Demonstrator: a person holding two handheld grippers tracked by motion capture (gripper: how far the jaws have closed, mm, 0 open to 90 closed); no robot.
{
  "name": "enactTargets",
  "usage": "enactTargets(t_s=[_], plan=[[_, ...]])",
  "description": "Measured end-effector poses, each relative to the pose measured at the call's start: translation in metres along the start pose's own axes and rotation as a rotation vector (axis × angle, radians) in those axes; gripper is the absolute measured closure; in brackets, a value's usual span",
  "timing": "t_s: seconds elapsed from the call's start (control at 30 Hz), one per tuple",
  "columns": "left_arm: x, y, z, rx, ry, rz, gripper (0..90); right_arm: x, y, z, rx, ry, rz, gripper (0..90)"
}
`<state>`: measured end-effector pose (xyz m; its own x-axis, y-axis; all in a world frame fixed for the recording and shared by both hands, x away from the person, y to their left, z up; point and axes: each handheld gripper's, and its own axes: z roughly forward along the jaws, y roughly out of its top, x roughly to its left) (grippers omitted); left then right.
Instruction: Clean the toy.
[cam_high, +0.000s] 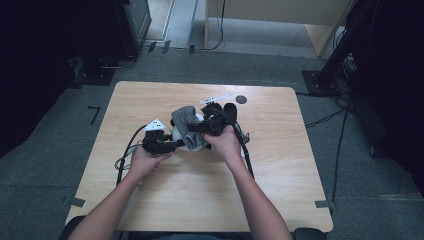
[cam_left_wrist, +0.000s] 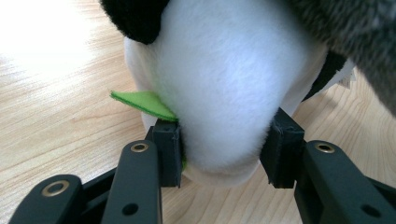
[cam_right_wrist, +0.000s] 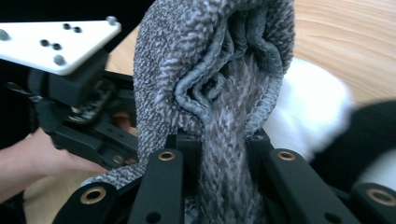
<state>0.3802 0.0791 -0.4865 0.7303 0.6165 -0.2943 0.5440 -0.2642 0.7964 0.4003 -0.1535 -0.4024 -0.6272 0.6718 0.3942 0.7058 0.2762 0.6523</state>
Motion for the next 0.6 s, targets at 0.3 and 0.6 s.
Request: enactTargets(t_s=[0.3, 0.6], plan=[[0.001, 0.002, 0.0, 0.013, 0.0, 0.011, 57.1, -0.029, -0.007, -0.032, -0.002, -0.041, 0.059, 75.7], [0.001, 0.002, 0.0, 0.013, -0.006, 0.011, 57.1, -0.055, -0.021, -0.074, -0.062, -0.077, 0.103, 75.6]])
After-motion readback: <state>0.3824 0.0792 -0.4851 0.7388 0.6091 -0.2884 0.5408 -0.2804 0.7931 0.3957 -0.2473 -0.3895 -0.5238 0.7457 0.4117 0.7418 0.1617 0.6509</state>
